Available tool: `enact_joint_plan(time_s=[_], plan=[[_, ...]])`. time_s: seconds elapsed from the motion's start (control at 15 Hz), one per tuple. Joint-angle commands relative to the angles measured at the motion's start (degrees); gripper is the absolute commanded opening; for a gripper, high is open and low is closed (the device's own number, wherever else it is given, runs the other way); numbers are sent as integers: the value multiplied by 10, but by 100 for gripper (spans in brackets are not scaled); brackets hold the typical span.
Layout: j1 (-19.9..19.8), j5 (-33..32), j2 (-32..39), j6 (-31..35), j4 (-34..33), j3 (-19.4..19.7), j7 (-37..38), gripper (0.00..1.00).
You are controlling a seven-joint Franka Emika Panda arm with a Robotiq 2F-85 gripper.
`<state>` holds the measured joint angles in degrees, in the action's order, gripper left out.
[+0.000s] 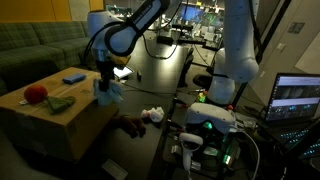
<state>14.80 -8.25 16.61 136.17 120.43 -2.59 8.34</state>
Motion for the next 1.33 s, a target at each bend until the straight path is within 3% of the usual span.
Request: enact_joint_plan(time_s=[0.0,0.33,0.8,0.87,0.93,1.07,1.27], plan=[[-9,-36,-25,-15,-32,4,56,6],[-27,-59,7,-5,-114,10,73,6],[-29,-60,136,-19,-267,22,62,6],[-26,-59,155,-21,-286,24,63,11],[-28,-50,165,-29,-303,21,53,32],[-21,-53,196,-37,-340,25,55,41],[-10,-55,210,-54,-370,25,55,66]])
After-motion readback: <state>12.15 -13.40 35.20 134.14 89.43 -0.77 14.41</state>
